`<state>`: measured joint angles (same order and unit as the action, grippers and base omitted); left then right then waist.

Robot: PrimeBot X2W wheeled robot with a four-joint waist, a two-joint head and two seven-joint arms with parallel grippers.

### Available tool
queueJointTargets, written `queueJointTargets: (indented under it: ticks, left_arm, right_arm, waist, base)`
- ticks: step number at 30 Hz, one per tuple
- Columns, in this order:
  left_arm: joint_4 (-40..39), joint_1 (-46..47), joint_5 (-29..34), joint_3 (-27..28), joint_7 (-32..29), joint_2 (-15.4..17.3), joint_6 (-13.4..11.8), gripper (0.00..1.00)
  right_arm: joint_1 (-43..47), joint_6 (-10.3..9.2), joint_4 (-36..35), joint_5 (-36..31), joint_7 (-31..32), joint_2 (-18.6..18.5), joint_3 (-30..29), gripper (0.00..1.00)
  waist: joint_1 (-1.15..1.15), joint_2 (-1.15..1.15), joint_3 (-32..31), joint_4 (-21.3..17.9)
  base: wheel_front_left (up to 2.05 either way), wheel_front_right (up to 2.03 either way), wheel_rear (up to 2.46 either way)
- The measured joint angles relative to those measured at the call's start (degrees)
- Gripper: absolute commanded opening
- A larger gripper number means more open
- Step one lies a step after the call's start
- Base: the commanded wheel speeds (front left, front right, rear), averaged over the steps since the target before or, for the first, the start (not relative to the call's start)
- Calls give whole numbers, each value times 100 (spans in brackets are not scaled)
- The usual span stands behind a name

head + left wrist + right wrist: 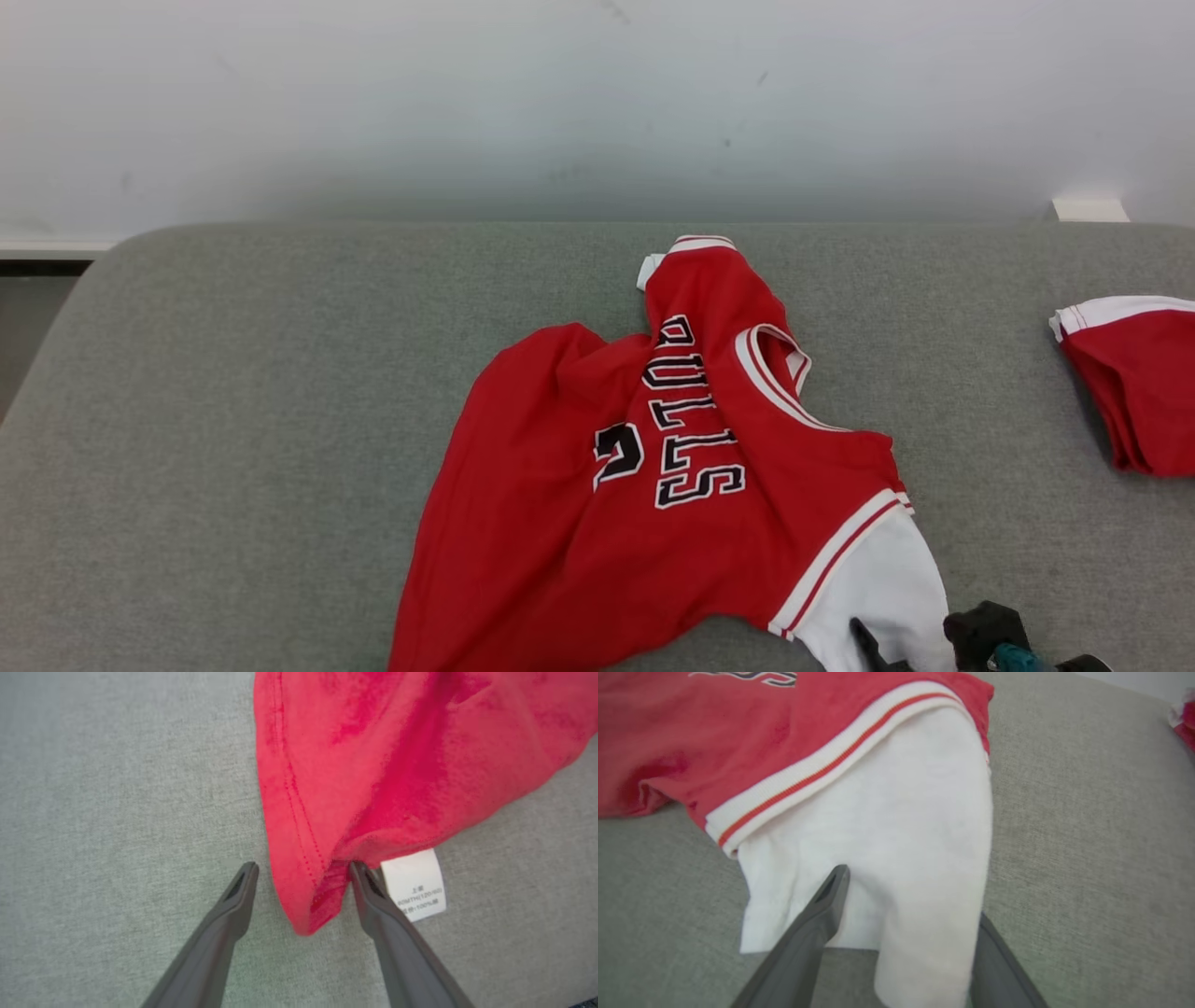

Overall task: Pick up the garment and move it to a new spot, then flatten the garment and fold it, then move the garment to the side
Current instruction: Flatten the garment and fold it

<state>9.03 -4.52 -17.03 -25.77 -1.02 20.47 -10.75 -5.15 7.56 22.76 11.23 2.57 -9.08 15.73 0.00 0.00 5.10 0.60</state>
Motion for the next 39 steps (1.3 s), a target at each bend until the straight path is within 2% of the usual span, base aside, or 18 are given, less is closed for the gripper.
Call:
queueJointTargets:
  ticks: [6, 7, 8, 9, 10, 11, 14, 17, 19, 21, 23, 25, 26, 29, 33, 35, 39]
  left_arm:
    - [105, 7, -85, -46, -144, -15, 76, 100]
    - [104, 19, -92, -54, -143, -14, 105, 91]
    - [107, 52, -116, -52, -141, -22, 116, 69]
    - [111, 87, -144, -53, -141, -32, 142, 37]
    - [124, 118, -181, -62, -141, -45, 188, 21]
    - [133, 140, -242, -51, -137, -80, 229, 0]
    - [162, 188, -642, -9, -313, -230, 465, 0]
    - [-30, 191, -1181, 152, -492, -345, 682, 0]
    - [-376, 202, -1484, 322, -612, -330, 799, 0]
    - [-854, 214, -1853, 543, -744, -290, 895, 0]
    - [-1424, 221, -2480, 757, -927, -324, 1089, 0]
    - [-2007, 258, -2984, 1021, -1061, -346, 1155, 0]
    - [-2563, 382, -3342, 1280, -1200, -292, 1176, 0]
    - [-3375, 669, -3806, 1597, -1417, -250, 1116, 0]
    - [-4173, 1201, -4206, 1970, -1730, -125, 883, 0]
    - [-4413, 1543, -4431, 2123, -1920, -88, 739, 0]
    - [-4493, 2374, -4539, 2291, -2334, 219, 530, 0]
  right_arm:
    - [-404, 0, 386, 60, 168, 57, 242, 100]
    - [-471, 0, 449, 90, 167, 75, 263, 100]
    - [-536, 0, 516, 138, 172, 102, 297, 100]
    - [-597, -1, 569, 216, 209, 118, 352, 90]
    - [-655, -19, 620, 292, 196, 118, 407, 31]
    - [-703, -18, 675, 394, 134, 123, 422, 0]
    - [-799, -16, 801, 777, 78, 100, 467, 0]
    - [-770, -10, 578, 1611, 4, 113, 372, 0]
    - [-770, -9, 115, 2031, -14, -75, 297, 0]
    - [-761, -9, -456, 2221, -9, -424, 197, 0]
    - [-701, -10, -1098, 2550, 69, -675, 38, 0]
    - [-593, -10, -1796, 2839, 197, -842, -197, 0]
    - [-506, -10, -2488, 3051, 324, -1011, -515, 0]
    - [-472, -10, -3471, 3254, 528, -1087, -1146, 0]
    - [-592, -10, -4571, 3449, 1103, -1091, -1866, 0]
    - [-772, -10, -4964, 3561, 1501, -1085, -2149, 0]
    - [-1308, -10, -5349, 3822, 2414, -1188, -2574, 0]
  waist:
    - [0, 0, 166, -10]
    - [0, 0, 181, -5]
    - [0, 0, 190, 6]
    - [0, 0, 195, 20]
    - [0, 0, 196, 36]
    - [0, 0, 193, 49]
    - [0, 0, 140, 86]
    - [0, 0, 48, 112]
    - [0, 0, -23, 102]
    - [0, 0, -84, 61]
    - [0, 0, -135, 0]
    - [0, 0, -184, -63]
    - [0, 0, -241, -117]
    - [0, 0, -314, -192]
    - [0, 0, -379, -290]
    - [0, 0, -390, -319]
    - [0, 0, -313, -335]
  base:
    - [0, 0, 0]
    - [0, 0, 0]
    - [0, 0, 0]
    - [0, 0, 0]
    - [0, 0, 0]
    - [0, 0, 0]
    - [0, 0, 0]
    - [0, 0, 0]
    - [0, 0, 0]
    - [0, 0, 0]
    - [0, 0, 0]
    - [0, 0, 0]
    - [0, 0, 0]
    - [0, 0, 0]
    - [0, 0, 0]
    - [0, 0, 0]
    - [0, 0, 0]
